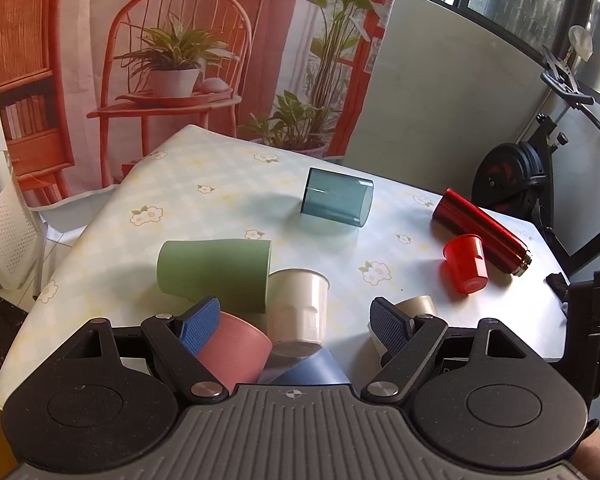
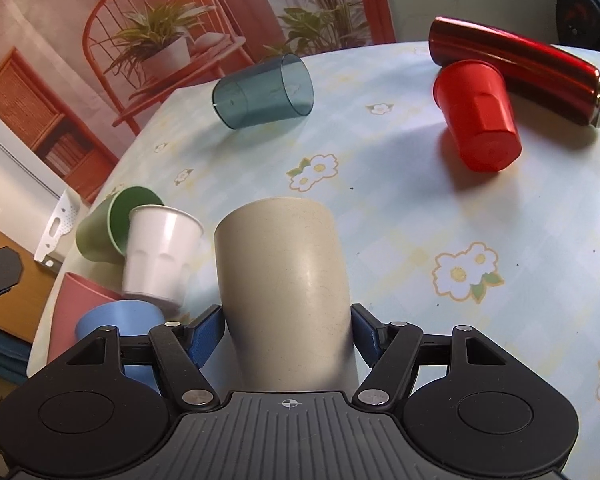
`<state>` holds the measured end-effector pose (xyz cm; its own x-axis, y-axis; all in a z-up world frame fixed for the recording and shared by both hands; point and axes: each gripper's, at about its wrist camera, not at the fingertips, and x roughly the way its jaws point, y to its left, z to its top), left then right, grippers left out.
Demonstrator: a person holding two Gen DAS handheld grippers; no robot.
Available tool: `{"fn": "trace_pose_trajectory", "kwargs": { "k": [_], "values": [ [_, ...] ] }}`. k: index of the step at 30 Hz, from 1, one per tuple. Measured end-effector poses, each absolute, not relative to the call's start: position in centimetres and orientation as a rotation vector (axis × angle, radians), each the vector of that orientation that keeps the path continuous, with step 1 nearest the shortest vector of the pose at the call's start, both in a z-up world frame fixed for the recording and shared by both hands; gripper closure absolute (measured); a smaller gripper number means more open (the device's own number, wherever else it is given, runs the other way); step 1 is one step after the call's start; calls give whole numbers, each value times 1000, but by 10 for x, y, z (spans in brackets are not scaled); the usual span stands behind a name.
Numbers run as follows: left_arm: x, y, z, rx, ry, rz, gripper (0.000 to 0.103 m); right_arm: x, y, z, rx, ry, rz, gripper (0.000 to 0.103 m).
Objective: Flip cup upright
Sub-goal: 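Move the left tool down toward the beige cup lying on its side, then close the left tool fingers around the beige cup's body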
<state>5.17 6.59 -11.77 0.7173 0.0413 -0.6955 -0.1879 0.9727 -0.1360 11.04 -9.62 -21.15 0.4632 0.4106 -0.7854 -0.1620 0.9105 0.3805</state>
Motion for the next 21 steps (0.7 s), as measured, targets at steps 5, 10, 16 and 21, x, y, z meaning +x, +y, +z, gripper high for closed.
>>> {"fn": "trace_pose_trajectory", "kwargs": {
  "k": [5, 10, 16, 21],
  "values": [
    [52, 64, -118, -201, 764, 116, 19, 100, -104, -200, 257, 977, 368, 38],
    [54, 62, -118, -202, 782, 96, 19, 82, -123, -180, 201, 871, 345, 38],
    [60, 55, -119, -193, 811, 92, 19, 73, -164, -169, 202, 785, 235, 34],
    [72, 45, -122, -193, 848, 55, 19, 65, -200, -169, 217, 736, 127, 33]
  ]
}}
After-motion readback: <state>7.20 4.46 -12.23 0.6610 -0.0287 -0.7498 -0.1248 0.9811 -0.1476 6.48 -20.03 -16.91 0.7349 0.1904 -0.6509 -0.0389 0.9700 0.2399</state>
